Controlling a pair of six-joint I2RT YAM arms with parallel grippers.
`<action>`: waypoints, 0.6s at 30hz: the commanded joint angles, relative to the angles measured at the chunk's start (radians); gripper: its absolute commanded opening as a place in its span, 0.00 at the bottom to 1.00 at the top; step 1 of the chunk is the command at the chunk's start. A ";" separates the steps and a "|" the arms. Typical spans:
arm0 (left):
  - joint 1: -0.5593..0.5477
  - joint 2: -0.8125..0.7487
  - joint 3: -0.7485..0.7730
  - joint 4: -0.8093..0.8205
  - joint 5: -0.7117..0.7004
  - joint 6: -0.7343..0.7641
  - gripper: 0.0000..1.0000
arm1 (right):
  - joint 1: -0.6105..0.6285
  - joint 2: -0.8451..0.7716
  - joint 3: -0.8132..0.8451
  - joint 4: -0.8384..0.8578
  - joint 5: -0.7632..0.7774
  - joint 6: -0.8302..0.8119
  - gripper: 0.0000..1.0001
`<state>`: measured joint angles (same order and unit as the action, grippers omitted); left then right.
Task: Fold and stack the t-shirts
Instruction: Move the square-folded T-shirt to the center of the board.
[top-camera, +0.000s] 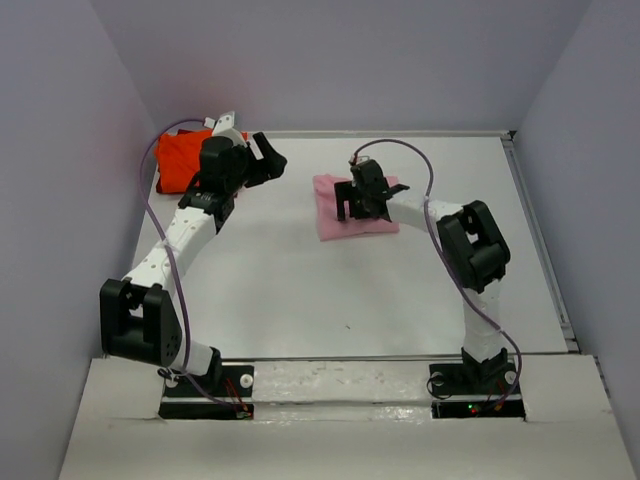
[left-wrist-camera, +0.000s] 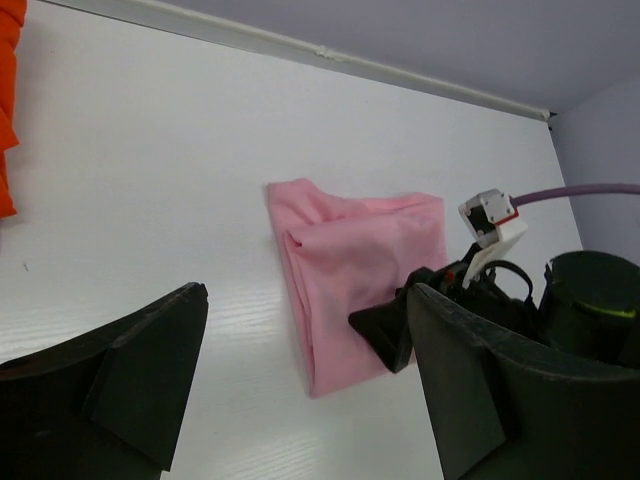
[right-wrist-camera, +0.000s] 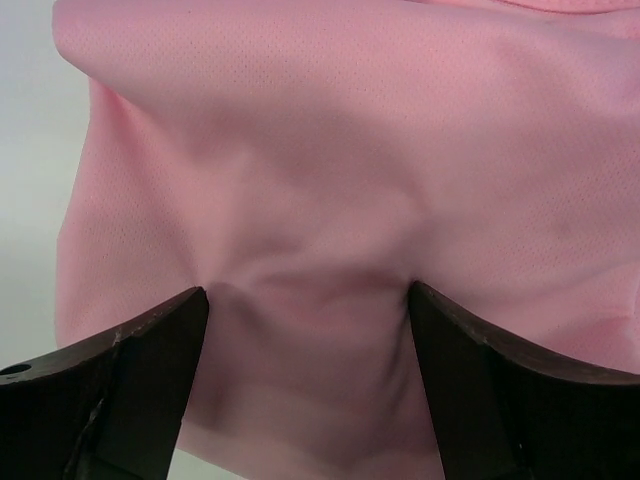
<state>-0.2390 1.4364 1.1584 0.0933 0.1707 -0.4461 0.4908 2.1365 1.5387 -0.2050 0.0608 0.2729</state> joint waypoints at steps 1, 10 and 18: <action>-0.002 -0.039 -0.006 0.051 0.038 -0.009 0.90 | 0.078 -0.099 -0.161 -0.071 -0.053 0.078 0.86; 0.000 -0.021 -0.006 0.049 0.046 -0.011 0.90 | 0.155 -0.299 -0.419 -0.031 -0.015 0.138 0.86; -0.002 -0.014 -0.012 0.051 0.049 -0.006 0.90 | 0.205 -0.424 -0.237 -0.204 0.114 -0.035 0.87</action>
<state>-0.2401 1.4372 1.1534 0.1009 0.2012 -0.4538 0.6506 1.8206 1.1934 -0.3103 0.0780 0.3294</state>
